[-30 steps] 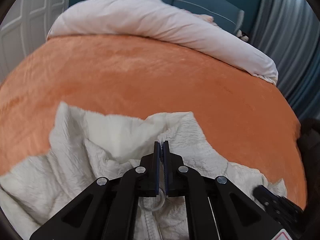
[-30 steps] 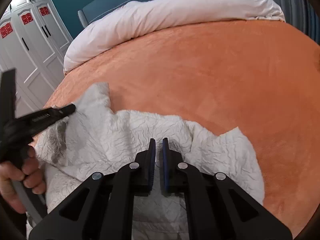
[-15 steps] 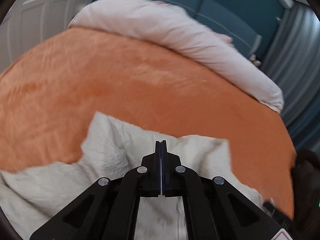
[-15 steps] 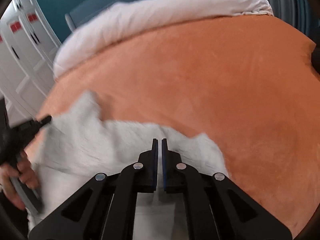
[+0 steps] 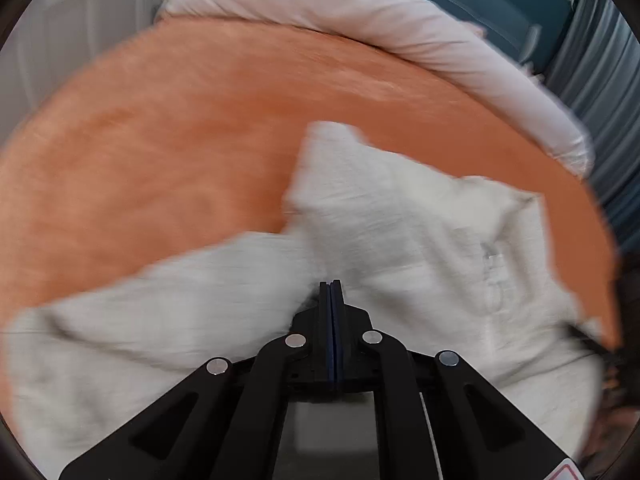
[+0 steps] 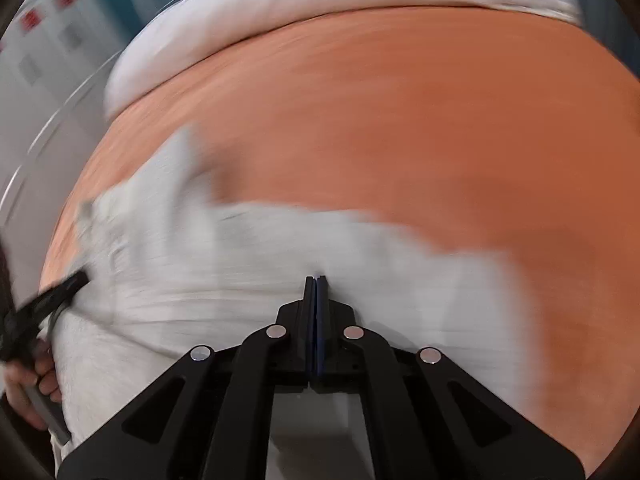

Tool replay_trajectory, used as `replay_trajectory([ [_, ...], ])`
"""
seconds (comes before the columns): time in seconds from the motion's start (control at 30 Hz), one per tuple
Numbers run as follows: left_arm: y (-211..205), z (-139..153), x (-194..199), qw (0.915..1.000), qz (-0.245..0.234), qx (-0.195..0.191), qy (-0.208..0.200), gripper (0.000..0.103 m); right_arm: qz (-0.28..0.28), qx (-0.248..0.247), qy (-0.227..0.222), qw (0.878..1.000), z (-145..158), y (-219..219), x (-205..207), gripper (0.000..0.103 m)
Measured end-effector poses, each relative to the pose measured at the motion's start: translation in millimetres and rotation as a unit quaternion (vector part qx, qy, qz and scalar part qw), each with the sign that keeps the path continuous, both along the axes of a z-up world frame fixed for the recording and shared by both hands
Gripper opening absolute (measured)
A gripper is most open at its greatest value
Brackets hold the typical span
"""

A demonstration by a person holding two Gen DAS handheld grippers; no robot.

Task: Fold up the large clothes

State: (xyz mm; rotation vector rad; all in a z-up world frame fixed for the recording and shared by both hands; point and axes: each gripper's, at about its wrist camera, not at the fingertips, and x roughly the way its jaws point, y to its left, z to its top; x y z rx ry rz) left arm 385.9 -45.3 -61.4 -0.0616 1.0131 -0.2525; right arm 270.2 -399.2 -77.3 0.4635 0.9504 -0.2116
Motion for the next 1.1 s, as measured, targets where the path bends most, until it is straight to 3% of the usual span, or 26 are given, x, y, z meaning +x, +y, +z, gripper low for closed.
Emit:
replay_trajectory([
  [0.1, 25.0, 21.1, -22.8, 0.9992, 0.021, 0.014, -0.032, 0.006, -0.029, -0.033, -0.007, 0.999, 30.5, -18.1, -41.7, 0.005],
  [0.17, 41.2, 37.9, -46.8, 0.9986, 0.025, 0.016, -0.044, 0.006, 0.002, -0.056, -0.026, 0.998, 54.3, 0.0, -63.4, 0.005],
  [0.23, 51.9, 45.1, -75.4, 0.9986, 0.021, 0.022, -0.043, 0.007, 0.044, -0.046, -0.039, 0.997, 64.7, 25.5, -76.4, 0.006],
  [0.37, 62.6, 24.1, -126.9, 0.9994, 0.009, 0.033, -0.005, 0.031, 0.142, -0.018, -0.010, 0.990, 41.4, 96.7, -105.2, 0.021],
  [0.47, 80.0, 3.5, -154.2, 0.9982, 0.017, 0.058, -0.001, 0.031, 0.149, -0.044, 0.035, 0.987, 7.3, 116.4, -122.6, 0.022],
  [0.6, 100.6, 11.4, -165.6, 0.9985, 0.033, 0.043, 0.006, 0.030, 0.131, -0.048, -0.007, 0.990, 47.9, 115.8, -131.8, 0.024],
  [0.73, 100.9, 30.5, -163.0, 0.9984, 0.049, 0.023, -0.015, 0.031, 0.161, -0.056, -0.062, 0.983, 96.9, 135.7, -87.6, 0.024],
  [0.83, 93.5, 28.0, -156.2, 0.9976, 0.049, 0.045, -0.022, 0.041, 0.188, -0.031, -0.068, 0.979, 102.3, 158.6, -42.7, 0.024],
  [0.93, 94.5, 4.3, -148.0, 0.9972, 0.055, 0.051, 0.004, 0.043, 0.208, -0.034, -0.045, 0.977, 79.2, 181.7, 20.6, 0.021],
  [1.03, 96.3, -4.2, -152.4, 0.9972, 0.056, 0.047, -0.016, 0.046, 0.221, -0.022, -0.011, 0.975, 49.4, 201.8, 76.7, 0.010],
  [1.1, 96.2, -8.4, -155.1, 0.9968, 0.056, 0.050, -0.026, 0.048, 0.256, -0.028, 0.038, 0.965, 20.4, 212.4, 109.6, 0.004],
])
